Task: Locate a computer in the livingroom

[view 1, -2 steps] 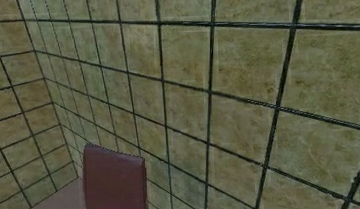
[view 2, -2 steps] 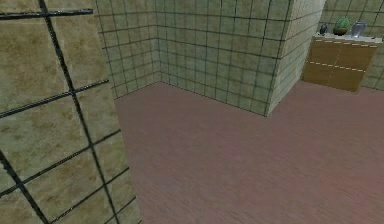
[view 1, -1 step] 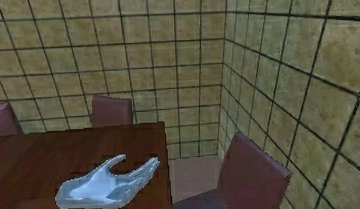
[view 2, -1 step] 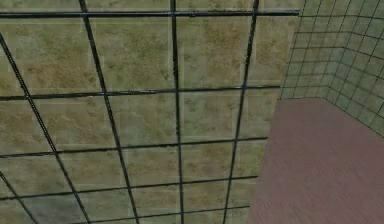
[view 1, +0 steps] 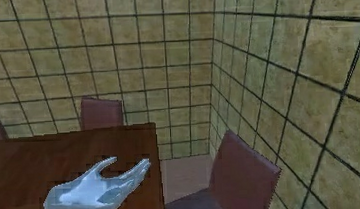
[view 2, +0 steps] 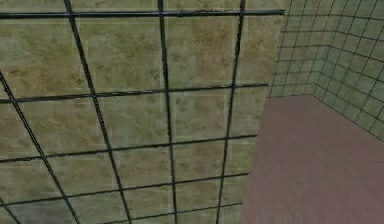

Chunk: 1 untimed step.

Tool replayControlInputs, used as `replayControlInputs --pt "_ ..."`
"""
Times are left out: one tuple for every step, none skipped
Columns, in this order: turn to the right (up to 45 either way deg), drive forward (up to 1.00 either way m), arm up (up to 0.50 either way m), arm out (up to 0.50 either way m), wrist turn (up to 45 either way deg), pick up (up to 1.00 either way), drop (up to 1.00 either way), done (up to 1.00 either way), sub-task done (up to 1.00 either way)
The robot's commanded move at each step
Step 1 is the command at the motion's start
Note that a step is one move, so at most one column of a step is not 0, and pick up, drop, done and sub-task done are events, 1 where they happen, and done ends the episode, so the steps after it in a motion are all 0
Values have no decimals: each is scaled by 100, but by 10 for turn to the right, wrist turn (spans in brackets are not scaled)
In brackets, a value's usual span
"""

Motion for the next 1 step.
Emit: replayControlInputs --pt "450 0 0 0 0 0 0 0 0"
